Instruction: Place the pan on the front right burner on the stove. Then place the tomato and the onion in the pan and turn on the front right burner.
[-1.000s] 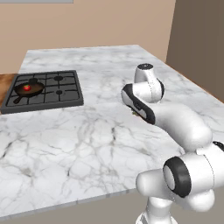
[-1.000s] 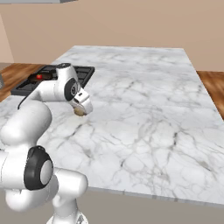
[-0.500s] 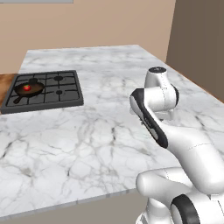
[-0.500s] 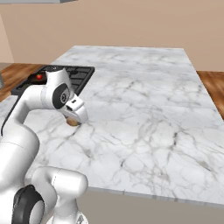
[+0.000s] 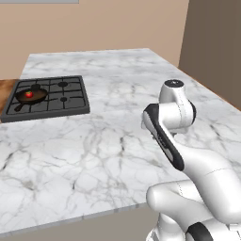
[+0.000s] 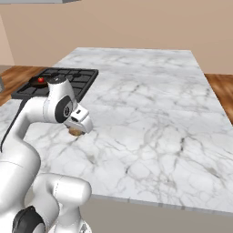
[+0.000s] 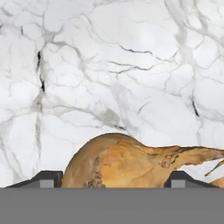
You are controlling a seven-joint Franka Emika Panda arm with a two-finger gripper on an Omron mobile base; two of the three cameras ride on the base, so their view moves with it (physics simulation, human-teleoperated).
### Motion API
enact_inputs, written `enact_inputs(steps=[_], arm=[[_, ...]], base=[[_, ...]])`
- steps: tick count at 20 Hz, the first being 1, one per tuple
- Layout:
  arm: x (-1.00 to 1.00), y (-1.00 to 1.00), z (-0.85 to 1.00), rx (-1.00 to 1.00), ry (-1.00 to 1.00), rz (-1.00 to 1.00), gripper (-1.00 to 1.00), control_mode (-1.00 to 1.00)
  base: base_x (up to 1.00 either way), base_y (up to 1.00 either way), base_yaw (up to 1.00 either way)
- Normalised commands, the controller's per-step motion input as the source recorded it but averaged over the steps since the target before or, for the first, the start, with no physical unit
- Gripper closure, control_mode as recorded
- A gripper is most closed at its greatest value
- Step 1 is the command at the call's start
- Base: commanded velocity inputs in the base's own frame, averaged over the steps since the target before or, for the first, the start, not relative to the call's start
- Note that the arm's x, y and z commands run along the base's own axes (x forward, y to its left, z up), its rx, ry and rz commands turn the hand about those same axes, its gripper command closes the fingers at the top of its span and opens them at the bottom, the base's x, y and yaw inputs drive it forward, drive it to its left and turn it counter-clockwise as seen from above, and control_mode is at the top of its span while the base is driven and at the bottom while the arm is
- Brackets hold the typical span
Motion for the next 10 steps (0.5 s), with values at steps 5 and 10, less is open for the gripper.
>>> enact_inputs(steps=[5, 10], arm=[[0.00, 0.00, 0.00, 0.00, 0.00, 0.05, 1.00, -1.00], [0.00, -0.02, 0.00, 0.00, 0.00, 0.00, 1.00, -1.00]], base=[[0.00, 0.00, 0.00], [0.00, 0.00, 0.00]])
